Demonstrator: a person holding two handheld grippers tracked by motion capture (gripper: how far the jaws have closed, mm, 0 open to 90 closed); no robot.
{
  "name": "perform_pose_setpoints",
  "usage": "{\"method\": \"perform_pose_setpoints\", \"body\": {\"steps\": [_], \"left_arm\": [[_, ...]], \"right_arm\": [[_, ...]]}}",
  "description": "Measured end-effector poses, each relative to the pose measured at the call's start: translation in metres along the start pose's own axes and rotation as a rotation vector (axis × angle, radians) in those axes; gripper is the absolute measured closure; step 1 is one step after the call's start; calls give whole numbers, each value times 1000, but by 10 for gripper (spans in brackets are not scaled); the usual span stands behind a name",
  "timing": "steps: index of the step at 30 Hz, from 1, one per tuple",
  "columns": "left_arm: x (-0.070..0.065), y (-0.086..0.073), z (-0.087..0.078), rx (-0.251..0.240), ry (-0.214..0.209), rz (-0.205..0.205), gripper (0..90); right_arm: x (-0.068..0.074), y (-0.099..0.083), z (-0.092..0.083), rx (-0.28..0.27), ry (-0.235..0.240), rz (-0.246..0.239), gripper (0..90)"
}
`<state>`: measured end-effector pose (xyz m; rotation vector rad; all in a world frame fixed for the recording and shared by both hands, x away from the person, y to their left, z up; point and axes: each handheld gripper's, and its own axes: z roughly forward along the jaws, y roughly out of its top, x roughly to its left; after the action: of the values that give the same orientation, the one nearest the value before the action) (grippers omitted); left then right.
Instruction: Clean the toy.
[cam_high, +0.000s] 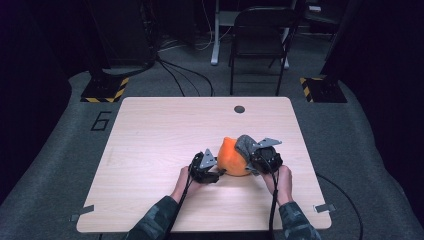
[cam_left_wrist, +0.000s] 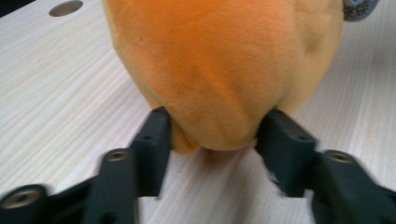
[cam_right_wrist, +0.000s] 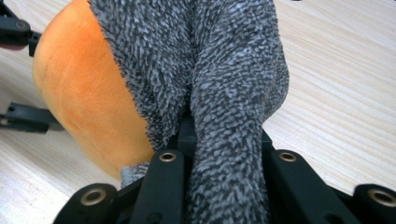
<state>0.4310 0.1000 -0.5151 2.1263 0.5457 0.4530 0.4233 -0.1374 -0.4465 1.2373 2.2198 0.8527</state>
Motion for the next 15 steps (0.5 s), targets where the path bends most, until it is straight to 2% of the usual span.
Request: {"method": "perform_pose_setpoints", "body": {"steps": [5, 7, 10, 12, 15], "left_arm": [[-5, 1, 1, 9, 30, 27, 642], [-5, 0, 0, 9, 32, 21, 672], [-5, 0, 0, 6, 30, 15, 692], [-4, 0, 0, 5, 27, 10, 699], [-4, -1, 0, 3, 23, -2, 701]], "right_arm": [[0, 0, -1, -2, 6, -4, 746], [-1, 0, -3, -11, 17, -6, 743], [-7, 1, -11, -31, 30, 17, 740], [-11, 2, -17, -30, -8, 11, 740], [-26, 0, -28, -50, -41, 51, 740]]}}
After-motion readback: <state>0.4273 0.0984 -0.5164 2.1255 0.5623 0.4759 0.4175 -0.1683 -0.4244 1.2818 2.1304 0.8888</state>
